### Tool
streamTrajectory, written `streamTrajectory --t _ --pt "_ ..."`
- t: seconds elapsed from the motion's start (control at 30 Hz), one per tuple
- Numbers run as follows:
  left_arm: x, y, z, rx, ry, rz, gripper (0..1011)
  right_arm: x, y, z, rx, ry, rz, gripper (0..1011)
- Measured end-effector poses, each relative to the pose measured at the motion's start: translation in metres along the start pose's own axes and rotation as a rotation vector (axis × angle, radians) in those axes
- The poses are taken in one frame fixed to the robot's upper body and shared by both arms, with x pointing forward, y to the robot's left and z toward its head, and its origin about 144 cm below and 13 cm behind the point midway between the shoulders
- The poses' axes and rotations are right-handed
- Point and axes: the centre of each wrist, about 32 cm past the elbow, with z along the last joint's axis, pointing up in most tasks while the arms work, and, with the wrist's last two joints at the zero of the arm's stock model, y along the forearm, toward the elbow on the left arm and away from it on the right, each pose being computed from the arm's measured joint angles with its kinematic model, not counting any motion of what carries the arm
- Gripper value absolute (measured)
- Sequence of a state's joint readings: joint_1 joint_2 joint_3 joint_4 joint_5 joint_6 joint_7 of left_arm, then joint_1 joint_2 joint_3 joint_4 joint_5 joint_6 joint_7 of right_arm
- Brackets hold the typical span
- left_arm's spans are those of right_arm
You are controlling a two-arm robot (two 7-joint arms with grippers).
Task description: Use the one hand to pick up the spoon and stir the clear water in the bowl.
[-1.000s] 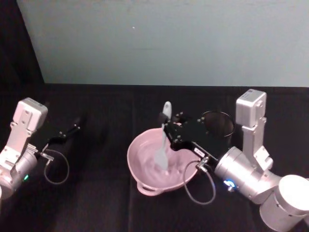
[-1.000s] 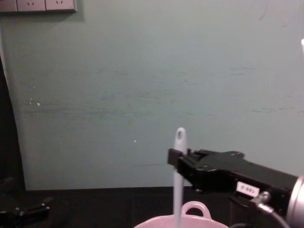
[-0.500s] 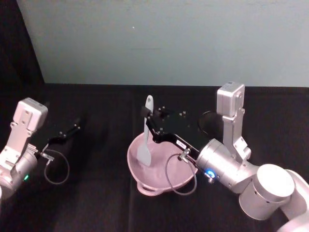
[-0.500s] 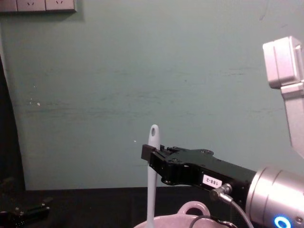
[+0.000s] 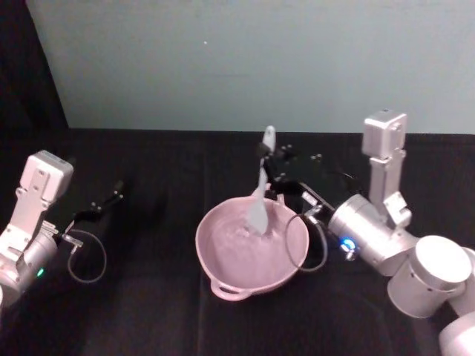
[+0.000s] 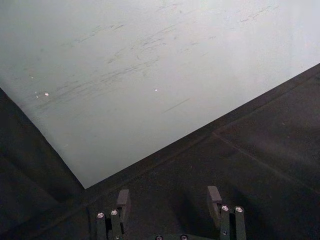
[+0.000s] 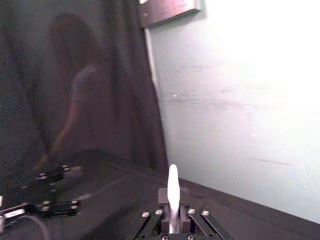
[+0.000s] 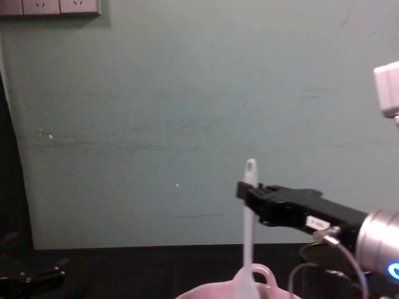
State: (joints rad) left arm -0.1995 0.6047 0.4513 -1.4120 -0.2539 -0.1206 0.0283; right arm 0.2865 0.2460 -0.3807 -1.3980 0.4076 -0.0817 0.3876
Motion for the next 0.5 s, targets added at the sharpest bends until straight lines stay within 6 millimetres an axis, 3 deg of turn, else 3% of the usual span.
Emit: streamTrajectory --t 0.2,0.5 --pt "0.000 0.000 0.000 0.000 0.000 0.000 1005 0.009 -0.013 0.007 0.010 -0.026 -0.032 119" --pt "0.000 0.000 0.000 0.000 0.000 0.000 1005 0.005 -0.024 0.013 0.002 -0.060 -0.019 119"
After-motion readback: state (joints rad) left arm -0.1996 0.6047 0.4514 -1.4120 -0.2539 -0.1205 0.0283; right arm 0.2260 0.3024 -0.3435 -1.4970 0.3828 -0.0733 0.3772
